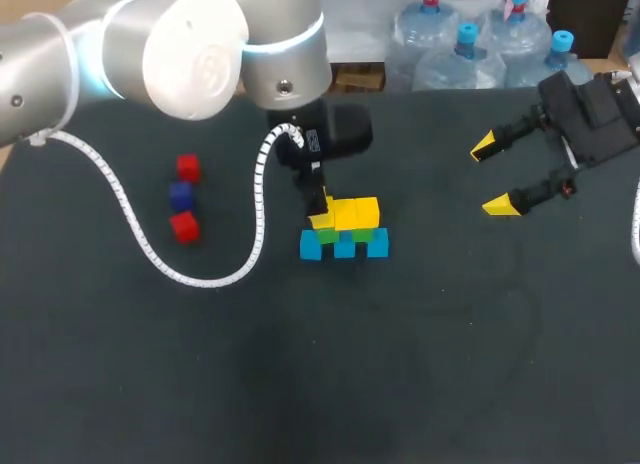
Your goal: Place the blue cubes, place green cubes on the blue cubes, place the yellow cubes on the green cubes, then place the red cubes on the yellow cubes, and place purple cube on the red cubes.
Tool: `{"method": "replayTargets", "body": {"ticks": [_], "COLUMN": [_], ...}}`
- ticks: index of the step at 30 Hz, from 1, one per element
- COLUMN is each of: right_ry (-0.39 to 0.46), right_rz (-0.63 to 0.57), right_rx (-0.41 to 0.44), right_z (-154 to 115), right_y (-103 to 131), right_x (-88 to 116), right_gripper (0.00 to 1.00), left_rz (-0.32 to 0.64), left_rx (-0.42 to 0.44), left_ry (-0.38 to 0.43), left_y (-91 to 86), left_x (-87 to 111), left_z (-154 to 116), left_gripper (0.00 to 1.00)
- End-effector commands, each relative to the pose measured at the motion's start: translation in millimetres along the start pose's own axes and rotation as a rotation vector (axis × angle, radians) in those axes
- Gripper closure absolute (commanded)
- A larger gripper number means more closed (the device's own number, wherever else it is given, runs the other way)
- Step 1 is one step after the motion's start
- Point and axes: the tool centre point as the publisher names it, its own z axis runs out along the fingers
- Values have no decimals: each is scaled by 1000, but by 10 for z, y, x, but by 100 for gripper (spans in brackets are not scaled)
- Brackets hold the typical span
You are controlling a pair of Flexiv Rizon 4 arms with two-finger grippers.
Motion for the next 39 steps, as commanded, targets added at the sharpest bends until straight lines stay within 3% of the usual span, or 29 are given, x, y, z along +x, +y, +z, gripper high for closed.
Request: {"method": "replayTargets", "body": {"ticks": [1,39], "right_ry": [-1,-1], "right_rz": [-1,-1], "right_rx": [1,1], "right_z": [4,4], "right_y": [2,2], "right_x": [2,2], "right_gripper": [0,0], "left_rz": [1,9], "left_rx": [8,29], "left_ry": [2,-3], "left_y": [30,55], "left_x": [-4,27], "left_z": [7,83], "left_gripper": [100,100]}}
